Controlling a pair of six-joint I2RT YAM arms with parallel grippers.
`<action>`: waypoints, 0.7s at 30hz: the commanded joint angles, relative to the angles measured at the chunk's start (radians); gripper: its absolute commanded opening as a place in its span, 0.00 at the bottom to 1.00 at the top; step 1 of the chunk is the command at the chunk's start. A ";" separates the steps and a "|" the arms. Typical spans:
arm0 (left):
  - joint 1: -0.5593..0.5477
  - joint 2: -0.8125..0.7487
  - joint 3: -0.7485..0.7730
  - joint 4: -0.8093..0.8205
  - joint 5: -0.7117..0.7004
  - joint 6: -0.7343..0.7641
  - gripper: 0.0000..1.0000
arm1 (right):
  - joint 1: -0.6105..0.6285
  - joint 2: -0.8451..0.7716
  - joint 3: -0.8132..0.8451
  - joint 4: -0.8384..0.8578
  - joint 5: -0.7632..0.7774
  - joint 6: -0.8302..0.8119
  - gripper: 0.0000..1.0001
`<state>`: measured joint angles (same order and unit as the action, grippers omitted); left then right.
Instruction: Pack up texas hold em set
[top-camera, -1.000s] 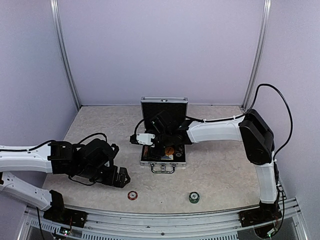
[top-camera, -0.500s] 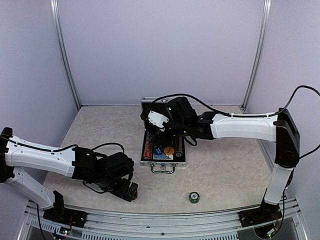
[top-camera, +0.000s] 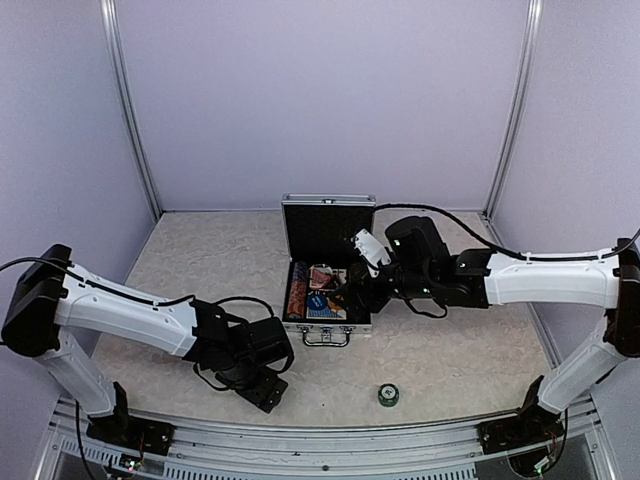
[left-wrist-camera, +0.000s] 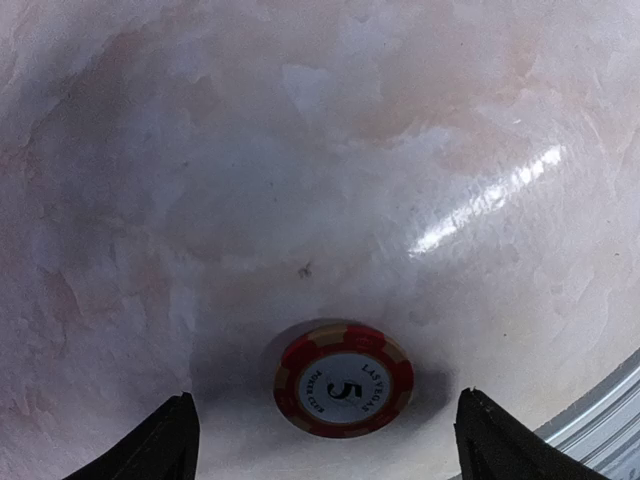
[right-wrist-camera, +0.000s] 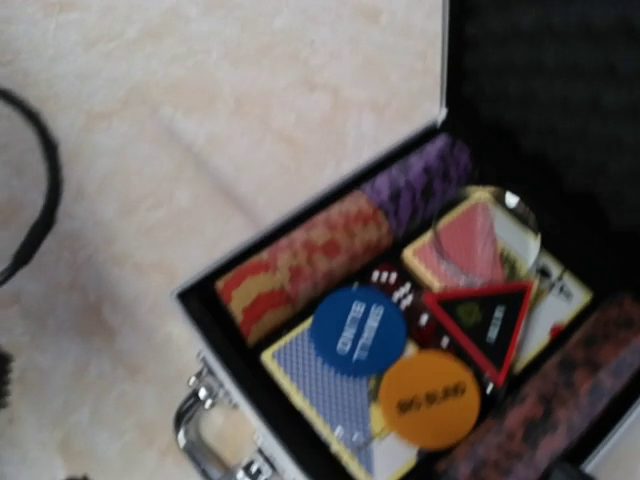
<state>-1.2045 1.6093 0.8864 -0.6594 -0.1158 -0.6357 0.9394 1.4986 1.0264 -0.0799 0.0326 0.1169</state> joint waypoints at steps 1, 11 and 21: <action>0.021 0.037 0.056 -0.010 0.028 0.073 0.83 | 0.005 -0.085 -0.063 0.061 -0.030 0.095 1.00; 0.010 0.124 0.109 -0.106 0.047 0.108 0.74 | 0.012 -0.160 -0.107 0.062 -0.008 0.099 1.00; 0.011 0.139 0.115 -0.135 0.047 0.107 0.69 | 0.012 -0.171 -0.110 0.076 -0.026 0.094 1.00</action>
<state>-1.1881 1.7203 0.9955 -0.7643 -0.0734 -0.5392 0.9424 1.3552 0.9291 -0.0303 0.0185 0.2043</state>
